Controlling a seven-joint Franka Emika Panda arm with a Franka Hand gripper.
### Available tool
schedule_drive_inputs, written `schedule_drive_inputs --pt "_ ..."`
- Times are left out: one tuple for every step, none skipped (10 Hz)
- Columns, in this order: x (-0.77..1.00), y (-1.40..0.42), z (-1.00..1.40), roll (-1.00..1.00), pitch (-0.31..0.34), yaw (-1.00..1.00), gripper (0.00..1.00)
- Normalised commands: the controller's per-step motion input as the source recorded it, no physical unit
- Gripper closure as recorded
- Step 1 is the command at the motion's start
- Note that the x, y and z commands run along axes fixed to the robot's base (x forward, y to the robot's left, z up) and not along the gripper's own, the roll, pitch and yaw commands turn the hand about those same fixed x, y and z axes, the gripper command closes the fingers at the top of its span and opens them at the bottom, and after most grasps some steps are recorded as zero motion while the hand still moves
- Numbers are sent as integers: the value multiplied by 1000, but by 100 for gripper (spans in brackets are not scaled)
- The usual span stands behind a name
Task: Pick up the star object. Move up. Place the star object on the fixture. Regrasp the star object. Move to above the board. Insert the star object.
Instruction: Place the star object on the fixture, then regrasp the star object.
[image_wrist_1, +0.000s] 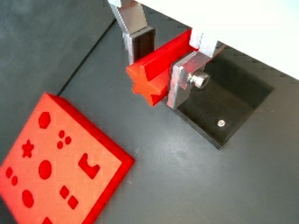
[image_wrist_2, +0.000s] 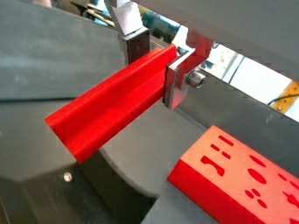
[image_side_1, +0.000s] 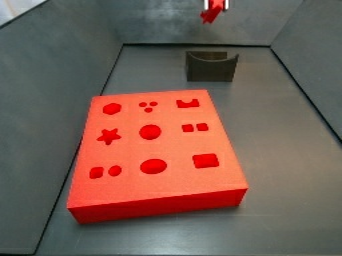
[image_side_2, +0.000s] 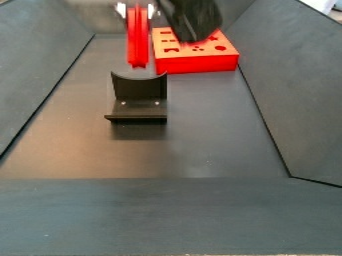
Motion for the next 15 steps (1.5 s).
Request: schedule_drive_inputs --pt "144 139 -1000 -1000 327 -86 100" --pt "154 136 -1000 -834 300 -157 100" --pt "158 141 -1000 -681 245 -207 100" --pt "163 143 -1000 -584 206 -232 100" --pt "179 143 -1000 -312 117 -261 100" --pt "186 139 -1000 -228 83 -264 100" --pt "151 110 -790 -153 1 -240 100" --pt "123 91 -587 -145 -35 -212 100" --pt "98 125 -450 -108 -73 -179 100" --pt "83 135 -435 -102 -79 -169 100" --pt "72 151 -431 -97 -85 -158 100" --pt "72 152 -432 -99 -87 -157 100" --pt "79 155 -415 -98 -93 -125 100" --pt "0 0 0 0 0 0 0" --pt "0 0 1000 -53 -14 9 0"
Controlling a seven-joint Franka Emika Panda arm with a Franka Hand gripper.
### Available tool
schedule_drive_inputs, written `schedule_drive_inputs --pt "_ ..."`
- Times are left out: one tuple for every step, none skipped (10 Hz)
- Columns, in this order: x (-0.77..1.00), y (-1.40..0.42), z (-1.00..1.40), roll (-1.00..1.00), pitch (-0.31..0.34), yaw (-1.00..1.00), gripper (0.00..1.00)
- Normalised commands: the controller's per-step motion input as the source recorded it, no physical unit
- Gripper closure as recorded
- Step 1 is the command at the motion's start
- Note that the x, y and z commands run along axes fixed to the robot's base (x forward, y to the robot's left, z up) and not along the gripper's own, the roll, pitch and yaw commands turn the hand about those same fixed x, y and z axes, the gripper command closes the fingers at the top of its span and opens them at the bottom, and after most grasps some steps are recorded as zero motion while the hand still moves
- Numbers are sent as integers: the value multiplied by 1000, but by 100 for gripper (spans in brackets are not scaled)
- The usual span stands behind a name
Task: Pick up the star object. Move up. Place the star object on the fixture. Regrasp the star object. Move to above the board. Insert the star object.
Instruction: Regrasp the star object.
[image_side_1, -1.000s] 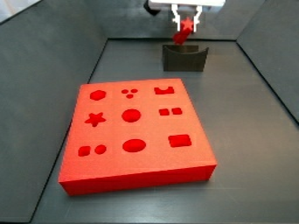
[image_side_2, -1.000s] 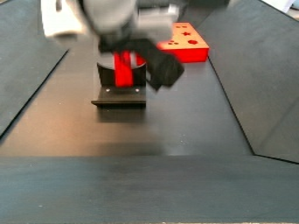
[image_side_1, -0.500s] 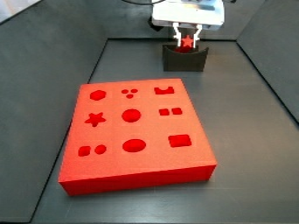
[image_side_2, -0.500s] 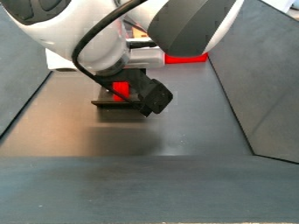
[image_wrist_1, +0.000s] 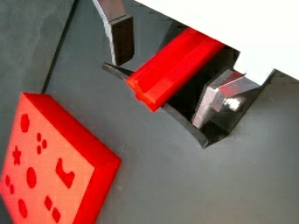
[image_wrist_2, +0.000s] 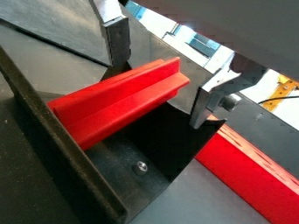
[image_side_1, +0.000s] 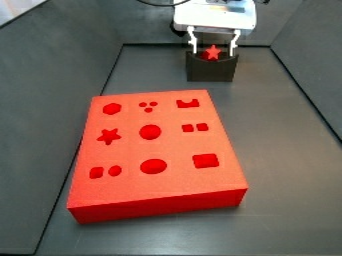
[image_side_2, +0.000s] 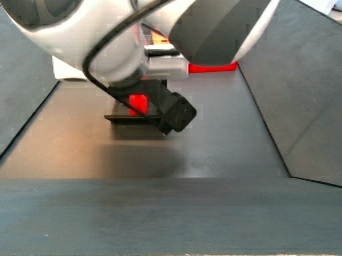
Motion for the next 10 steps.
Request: schedule_drive_inputs --pt "-8 6 1000 -43 -11 15 0" --pt "-22 10 1000 -25 -6 20 0" --pt "-32 7 1000 0 1 25 0" --pt "-37 8 1000 7 11 25 0" --pt "-42 14 870 17 26 22 0" --pt "-43 13 685 21 41 19 0" --pt "-35 15 379 24 57 9 0" --pt "-32 15 190 23 66 2 0" --pt "-109 -777 682 1000 53 25 0" --pt "-95 -734 635 1000 51 24 0"
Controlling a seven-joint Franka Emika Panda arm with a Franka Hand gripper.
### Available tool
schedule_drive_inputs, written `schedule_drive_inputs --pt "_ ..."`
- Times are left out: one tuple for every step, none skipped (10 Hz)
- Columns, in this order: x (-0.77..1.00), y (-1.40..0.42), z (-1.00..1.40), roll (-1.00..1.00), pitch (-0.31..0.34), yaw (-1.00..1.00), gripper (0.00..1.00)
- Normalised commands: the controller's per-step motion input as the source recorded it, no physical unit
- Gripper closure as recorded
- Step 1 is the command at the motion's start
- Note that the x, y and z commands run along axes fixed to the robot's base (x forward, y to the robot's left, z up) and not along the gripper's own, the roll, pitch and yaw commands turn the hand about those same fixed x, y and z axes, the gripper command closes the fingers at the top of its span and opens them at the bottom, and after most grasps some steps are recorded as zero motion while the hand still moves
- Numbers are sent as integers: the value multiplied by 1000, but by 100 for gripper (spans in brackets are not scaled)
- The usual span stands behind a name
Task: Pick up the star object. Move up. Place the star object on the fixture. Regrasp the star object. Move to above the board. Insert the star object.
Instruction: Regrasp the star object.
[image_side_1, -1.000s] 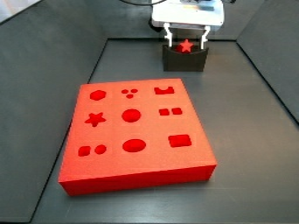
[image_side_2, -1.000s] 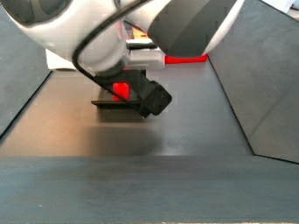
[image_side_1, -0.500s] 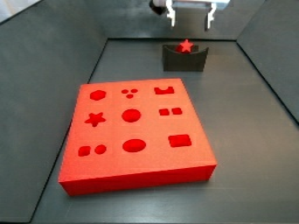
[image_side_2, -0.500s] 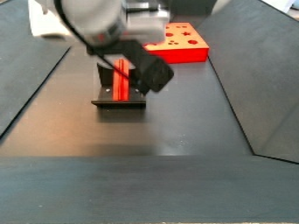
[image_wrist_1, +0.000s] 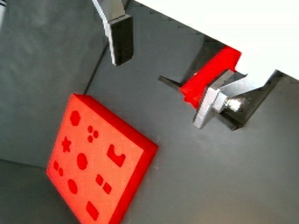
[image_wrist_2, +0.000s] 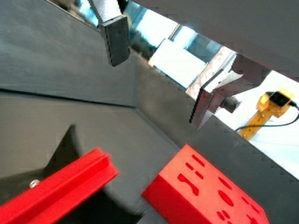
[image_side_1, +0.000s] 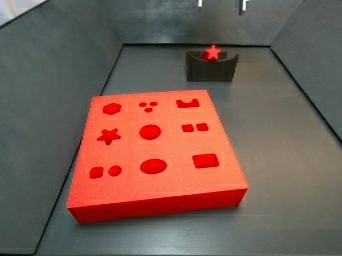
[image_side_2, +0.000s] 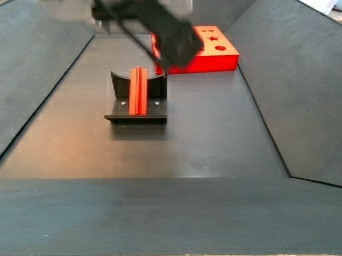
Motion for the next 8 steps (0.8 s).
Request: schedule_drive_inputs --pt "-108 -610 524 1000 41 23 0" --pt "-113 -404 273 1000 30 22 0" --pt "-82 -247 92 1000 26 21 0" --pt "-45 -101 43 1000 27 21 0" --pt "-22 -42 41 1000 28 22 0" --pt "-22 -32 15 1000 24 22 0" --pt "-29 -31 12 1000 22 22 0" --pt "-38 -26 12 1000 15 22 0"
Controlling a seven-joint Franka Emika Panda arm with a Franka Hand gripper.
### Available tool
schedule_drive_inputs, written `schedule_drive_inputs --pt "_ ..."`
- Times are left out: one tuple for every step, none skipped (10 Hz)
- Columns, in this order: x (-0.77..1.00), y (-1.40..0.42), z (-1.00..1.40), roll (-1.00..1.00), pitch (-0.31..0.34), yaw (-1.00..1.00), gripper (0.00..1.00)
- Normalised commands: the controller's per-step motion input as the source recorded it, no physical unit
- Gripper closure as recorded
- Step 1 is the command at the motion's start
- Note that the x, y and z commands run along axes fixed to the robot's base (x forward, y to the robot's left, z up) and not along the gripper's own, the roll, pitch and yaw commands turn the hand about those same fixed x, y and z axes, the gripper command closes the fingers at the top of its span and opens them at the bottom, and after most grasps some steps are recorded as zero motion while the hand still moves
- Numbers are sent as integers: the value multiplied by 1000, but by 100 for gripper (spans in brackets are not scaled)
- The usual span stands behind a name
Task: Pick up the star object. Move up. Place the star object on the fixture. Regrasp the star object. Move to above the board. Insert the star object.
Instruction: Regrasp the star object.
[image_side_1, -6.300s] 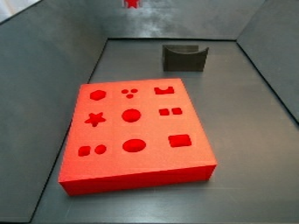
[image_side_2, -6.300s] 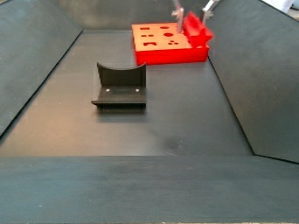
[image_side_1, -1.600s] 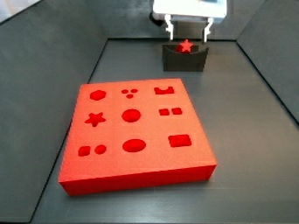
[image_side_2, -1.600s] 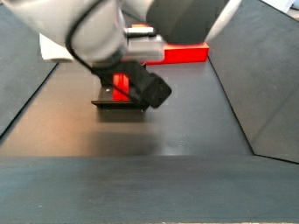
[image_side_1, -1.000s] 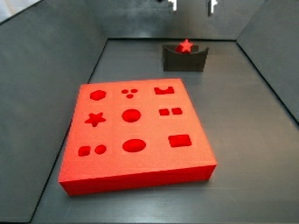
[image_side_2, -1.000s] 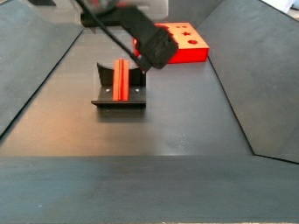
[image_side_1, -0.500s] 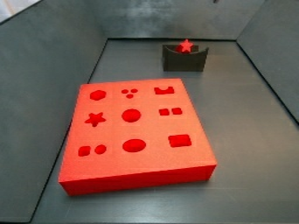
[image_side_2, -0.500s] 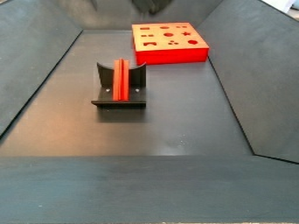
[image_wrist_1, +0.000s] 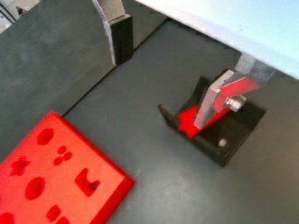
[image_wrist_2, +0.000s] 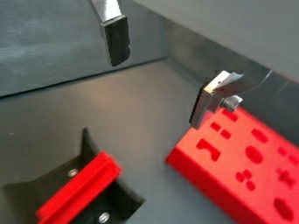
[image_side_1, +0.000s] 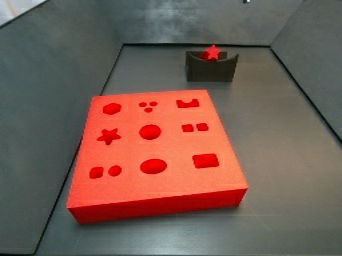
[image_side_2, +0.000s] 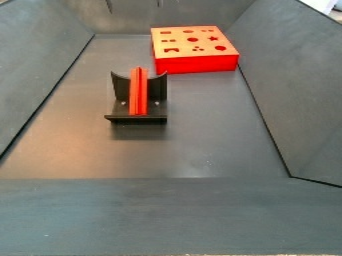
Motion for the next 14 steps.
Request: schedule_drive_inputs --pt "-42 -26 7 1000 8 23 0" --pt "-41 -25 10 1000 1 23 0" --pt "-35 -23 3 1000 -5 25 0" --pt "-26 -22 -4 1000 -13 26 0" --pt "-23 -21 -3 1000 -17 26 0" --pt "-24 -19 -3 1000 -18 28 0" --pt "-18 -17 5 1000 -16 29 0" --pt "-9 -17 7 1000 -13 30 0" --pt "1 -21 6 1000 -7 31 0" --pt "20 -23 -7 1000 2 33 0" --pt "36 -25 -15 1000 12 35 0" --pt "44 -26 -7 1000 23 38 0" --pt "59 -29 -12 1000 44 44 0" --pt "67 -30 -15 1000 56 49 0"
